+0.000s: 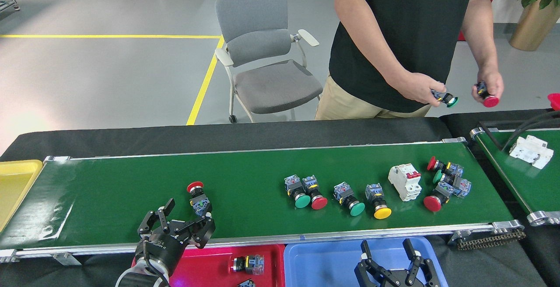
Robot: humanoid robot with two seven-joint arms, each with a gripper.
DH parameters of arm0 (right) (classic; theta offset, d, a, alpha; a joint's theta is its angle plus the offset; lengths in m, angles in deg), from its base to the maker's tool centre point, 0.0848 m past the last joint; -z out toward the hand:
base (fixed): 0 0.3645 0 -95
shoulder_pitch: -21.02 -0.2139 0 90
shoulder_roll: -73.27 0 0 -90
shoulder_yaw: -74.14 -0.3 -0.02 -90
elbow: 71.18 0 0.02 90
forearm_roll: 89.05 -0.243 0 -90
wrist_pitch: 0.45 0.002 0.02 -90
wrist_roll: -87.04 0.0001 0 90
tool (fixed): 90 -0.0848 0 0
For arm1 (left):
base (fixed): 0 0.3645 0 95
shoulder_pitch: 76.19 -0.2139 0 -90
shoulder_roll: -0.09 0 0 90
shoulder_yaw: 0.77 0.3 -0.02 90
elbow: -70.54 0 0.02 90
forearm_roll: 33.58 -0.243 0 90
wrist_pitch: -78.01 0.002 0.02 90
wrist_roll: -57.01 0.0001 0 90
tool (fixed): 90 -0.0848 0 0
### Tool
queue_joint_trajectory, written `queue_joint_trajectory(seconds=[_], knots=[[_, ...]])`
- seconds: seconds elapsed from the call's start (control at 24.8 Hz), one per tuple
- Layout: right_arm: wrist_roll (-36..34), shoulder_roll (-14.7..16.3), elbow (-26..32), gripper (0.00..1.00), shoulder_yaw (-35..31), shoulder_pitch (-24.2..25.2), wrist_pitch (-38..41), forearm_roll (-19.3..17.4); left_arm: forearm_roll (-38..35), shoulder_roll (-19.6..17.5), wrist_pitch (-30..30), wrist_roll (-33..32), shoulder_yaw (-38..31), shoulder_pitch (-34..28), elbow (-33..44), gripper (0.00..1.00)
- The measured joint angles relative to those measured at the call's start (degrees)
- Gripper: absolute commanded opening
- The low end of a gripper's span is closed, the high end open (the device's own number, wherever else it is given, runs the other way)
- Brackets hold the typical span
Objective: Pick switch part from conveyor to tray
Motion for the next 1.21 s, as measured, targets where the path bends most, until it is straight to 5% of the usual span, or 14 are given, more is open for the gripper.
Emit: queue_joint_trajectory(seconds=[0.2, 0.44, 0.56, 0.64, 0.77, 0.81, 0.85, 0.93, 0.97, 1.09, 1.21], knots=[[7.7, -4.6, -6.3, 0.98, 4.0, -9.2, -1.7, 3.6, 0.0, 0.0, 0.1, 0.2, 0.1, 0.3, -1.0, 0.93], [10.5, -8.4, -16.2, 0.98, 5.3, -17.5, -3.9, 5.1, 0.4, 0.0, 1.6, 1.5, -0.5, 3.6, -6.8, 0.15], [10.9, -9.4, -22.5, 0.96, 6.3, -22.7, -6.1, 5.1, 1.4, -0.5, 1.8, 4.8, -0.5, 3.6, -7.9, 0.06], [11.9, -9.5, -25.7, 0.79, 7.7, -25.3, -6.4, 5.1, 1.8, -0.7, 1.3, 6.8, -0.3, 3.3, -7.7, 0.06], [13.6, -9.1, -27.4, 0.33, 9.9, -27.1, -6.7, 4.7, 3.3, -1.2, -3.8, 7.8, -0.5, -0.2, -3.2, 0.08], [13.8, -8.7, -27.5, 0.05, 10.2, -27.4, -6.5, 4.6, 4.1, -2.1, -6.7, 8.0, -0.9, -2.1, -0.2, 0.11], [13.8, -8.4, -27.5, 0.01, 10.3, -27.4, -5.3, 4.5, 5.5, -3.9, -11.8, 8.1, -1.8, -5.3, 3.9, 0.19], [13.9, -8.3, -27.4, 0.01, 10.2, -27.4, -2.5, 4.3, 8.0, -7.5, -22.6, 8.3, -4.3, -13.6, 11.3, 0.71], [13.9, -8.3, -27.3, 0.01, 10.2, -27.4, -1.7, 4.3, 8.6, -8.2, -25.9, 8.3, -5.5, -17.3, 13.6, 0.82], [13.9, -8.2, -24.1, 0.02, 10.2, -25.9, 0.7, 3.1, 9.8, -8.0, -30.6, 8.3, -9.9, -24.9, 16.8, 0.99], [13.9, -6.4, -12.8, 0.02, 10.3, -18.5, 6.6, 2.1, 10.6, -5.8, -32.0, 8.4, -11.9, -27.7, 17.0, 0.99]])
